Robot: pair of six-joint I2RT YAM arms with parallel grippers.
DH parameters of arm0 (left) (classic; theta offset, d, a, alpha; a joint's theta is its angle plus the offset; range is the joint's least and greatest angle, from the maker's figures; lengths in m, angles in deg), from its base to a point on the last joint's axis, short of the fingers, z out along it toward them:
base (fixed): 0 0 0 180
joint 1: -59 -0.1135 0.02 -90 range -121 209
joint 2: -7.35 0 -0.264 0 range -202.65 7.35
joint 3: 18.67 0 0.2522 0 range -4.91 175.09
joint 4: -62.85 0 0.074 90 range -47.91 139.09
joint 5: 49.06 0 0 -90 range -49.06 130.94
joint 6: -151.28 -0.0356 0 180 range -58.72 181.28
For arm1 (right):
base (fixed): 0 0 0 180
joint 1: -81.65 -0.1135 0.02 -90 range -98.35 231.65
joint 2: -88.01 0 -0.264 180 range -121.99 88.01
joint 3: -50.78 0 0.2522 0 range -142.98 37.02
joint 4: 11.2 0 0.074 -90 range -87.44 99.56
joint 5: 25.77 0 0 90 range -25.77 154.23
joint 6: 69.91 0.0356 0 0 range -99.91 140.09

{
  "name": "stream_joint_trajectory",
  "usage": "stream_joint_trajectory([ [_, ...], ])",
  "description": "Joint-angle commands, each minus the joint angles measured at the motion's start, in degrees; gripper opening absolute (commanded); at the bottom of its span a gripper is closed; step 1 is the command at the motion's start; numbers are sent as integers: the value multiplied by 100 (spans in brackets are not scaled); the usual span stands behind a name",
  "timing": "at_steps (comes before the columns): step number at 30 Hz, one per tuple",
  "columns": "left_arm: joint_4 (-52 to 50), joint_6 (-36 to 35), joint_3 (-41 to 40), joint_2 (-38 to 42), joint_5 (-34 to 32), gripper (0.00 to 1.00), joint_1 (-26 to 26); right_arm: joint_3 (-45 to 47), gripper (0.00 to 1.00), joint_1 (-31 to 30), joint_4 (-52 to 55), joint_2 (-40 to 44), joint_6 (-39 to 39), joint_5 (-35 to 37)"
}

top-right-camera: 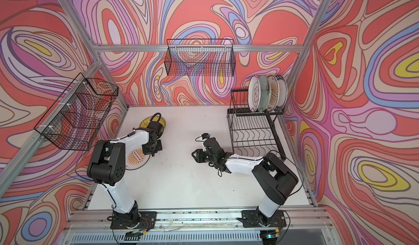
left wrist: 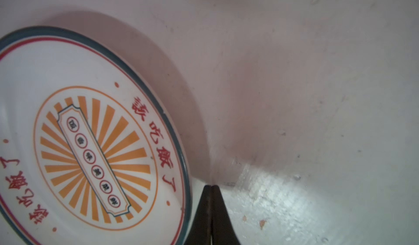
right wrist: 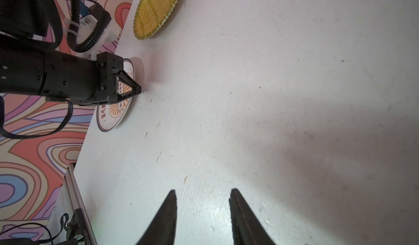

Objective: Load plates into a dish rack
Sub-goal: Move the plate at the center of the table.

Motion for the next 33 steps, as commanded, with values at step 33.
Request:
stream_joint_trajectory([
  [33, -285, 20, -465, 803, -84, 24, -705, 69, 40, -23, 66, 203, -138, 144],
])
